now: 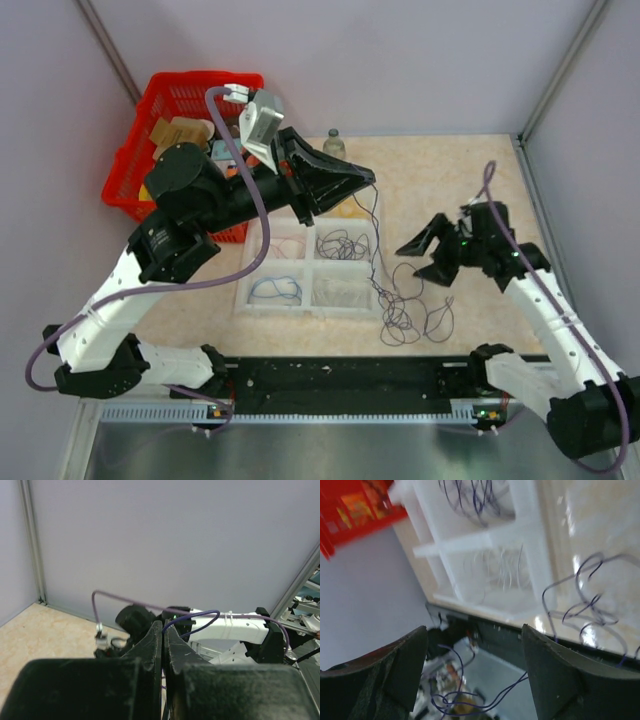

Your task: Untangle the cables

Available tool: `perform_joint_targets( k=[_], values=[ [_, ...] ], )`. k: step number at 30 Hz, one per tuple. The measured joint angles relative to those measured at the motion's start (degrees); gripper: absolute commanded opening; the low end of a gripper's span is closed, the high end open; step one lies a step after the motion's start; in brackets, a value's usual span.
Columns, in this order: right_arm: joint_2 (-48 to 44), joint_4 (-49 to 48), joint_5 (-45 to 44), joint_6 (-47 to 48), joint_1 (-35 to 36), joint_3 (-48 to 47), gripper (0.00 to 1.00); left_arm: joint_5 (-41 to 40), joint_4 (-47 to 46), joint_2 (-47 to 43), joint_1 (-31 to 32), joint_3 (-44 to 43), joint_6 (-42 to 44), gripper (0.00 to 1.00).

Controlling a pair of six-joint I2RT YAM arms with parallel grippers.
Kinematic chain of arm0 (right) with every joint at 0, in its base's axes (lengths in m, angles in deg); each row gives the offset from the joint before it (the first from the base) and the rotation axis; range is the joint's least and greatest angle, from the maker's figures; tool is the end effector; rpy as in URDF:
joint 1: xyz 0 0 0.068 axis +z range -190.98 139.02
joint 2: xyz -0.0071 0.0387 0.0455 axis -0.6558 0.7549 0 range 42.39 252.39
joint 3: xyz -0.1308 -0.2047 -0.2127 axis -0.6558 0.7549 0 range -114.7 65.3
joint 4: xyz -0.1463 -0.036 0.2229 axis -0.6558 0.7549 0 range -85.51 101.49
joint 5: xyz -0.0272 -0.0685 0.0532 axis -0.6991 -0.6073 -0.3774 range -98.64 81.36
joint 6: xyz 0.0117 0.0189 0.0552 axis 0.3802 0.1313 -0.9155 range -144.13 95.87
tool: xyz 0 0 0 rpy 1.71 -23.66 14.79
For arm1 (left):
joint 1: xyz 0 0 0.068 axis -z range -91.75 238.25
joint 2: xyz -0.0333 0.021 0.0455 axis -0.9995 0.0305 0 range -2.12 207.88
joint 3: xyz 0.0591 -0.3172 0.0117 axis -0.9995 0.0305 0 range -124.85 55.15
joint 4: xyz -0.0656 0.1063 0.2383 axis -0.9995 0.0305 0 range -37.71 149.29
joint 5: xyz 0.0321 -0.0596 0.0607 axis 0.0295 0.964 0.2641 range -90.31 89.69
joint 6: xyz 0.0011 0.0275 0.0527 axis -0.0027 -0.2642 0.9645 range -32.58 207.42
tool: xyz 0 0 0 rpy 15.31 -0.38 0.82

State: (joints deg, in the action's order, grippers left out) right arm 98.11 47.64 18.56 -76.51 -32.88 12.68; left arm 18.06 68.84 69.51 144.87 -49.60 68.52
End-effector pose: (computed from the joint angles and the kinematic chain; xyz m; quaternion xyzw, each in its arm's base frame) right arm 0.1717 0.0446 0.3390 0.2587 0.8685 0.3709 0.2029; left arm 0.1043 -0.1831 0.6344 0.3118 0.5172 -0.5600 0.5672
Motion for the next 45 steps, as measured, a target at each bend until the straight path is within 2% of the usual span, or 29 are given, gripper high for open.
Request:
perform_joint_targets(
  k=[2,4,9,11,14,16,19,22,26,32,35,40,42,43,44,45],
  values=[
    [-0.4,-2.6,1.6,-5.5,7.8,4.7,0.75,-0.1,-0.5,0.0,0.0,0.0,0.0,0.00],
    [-1.4,-3.4,2.4,-10.1,12.6,8.7,0.75,-0.2,-0.7,0.0,0.0,0.1,0.0,0.00],
    [-9.9,-4.5,0.4,-18.3,13.6,16.0,0.76,-0.2,-0.7,0.0,0.0,0.0,0.6,0.00],
    [-11.5,-4.8,0.5,-18.4,13.6,17.7,0.76,-0.2,-0.6,0.3,0.0,-0.5,1.0,0.00],
    [-11.0,-4.2,-0.7,-10.7,13.7,16.8,0.77,-0.2,-0.3,0.4,0.0,-0.9,1.4,0.00],
    [-11.9,-2.3,-4.5,-3.9,13.9,15.0,0.76,-0.5,-0.2,0.3,0.0,-1.1,1.7,0.00],
    [-17.9,-2.7,-7.8,4.2,13.9,13.7,0.70,-1.6,0.6,0.4,0.0,-1.7,2.7,0.00],
    [-24.9,-7.0,-7.1,9.9,16.0,13.7,0.66,-2.3,0.5,0.3,0.0,-2.1,3.0,0.00],
    [-29.3,-16.1,-6.0,15.1,26.0,14.8,0.61,-2.9,-0.1,0.5,0.0,-2.1,2.9,0.00],
    [-21.1,-20.3,-11.9,22.5,41.0,14.7,0.56,-3.1,-0.7,1.4,0.0,-2.6,2.6,0.00],
    [-18.8,-20.6,-16.3,24.6,43.4,15.6,0.47,-3.2,-0.7,1.8,0.0,-2.8,2.5,0.00],
    [-20.1,-21.8,-21.1,25.8,43.7,19.5,0.36,-3.3,0.0,1.7,0.0,-3.7,2.5,0.00],
    [-19.9,-23.8,-21.2,25.8,43.7,20.6,0.24,-3.5,0.0,1.7,0.0,-3.8,2.5,0.00],
    [-19.6,-25.3,-21.2,25.7,43.7,21.3,0.09,-3.5,0.0,1.6,0.0,-3.8,2.5,0.00],
    [-19.1,-26.6,-21.1,25.4,43.7,21.9,0.00,-3.6,0.0,1.6,0.0,-3.9,2.5,0.00],
    [-18.7,-27.3,-21.2,25.4,43.7,22.2,0.00,-3.7,0.0,1.6,0.0,-3.9,2.5,0.00]
  ],
)
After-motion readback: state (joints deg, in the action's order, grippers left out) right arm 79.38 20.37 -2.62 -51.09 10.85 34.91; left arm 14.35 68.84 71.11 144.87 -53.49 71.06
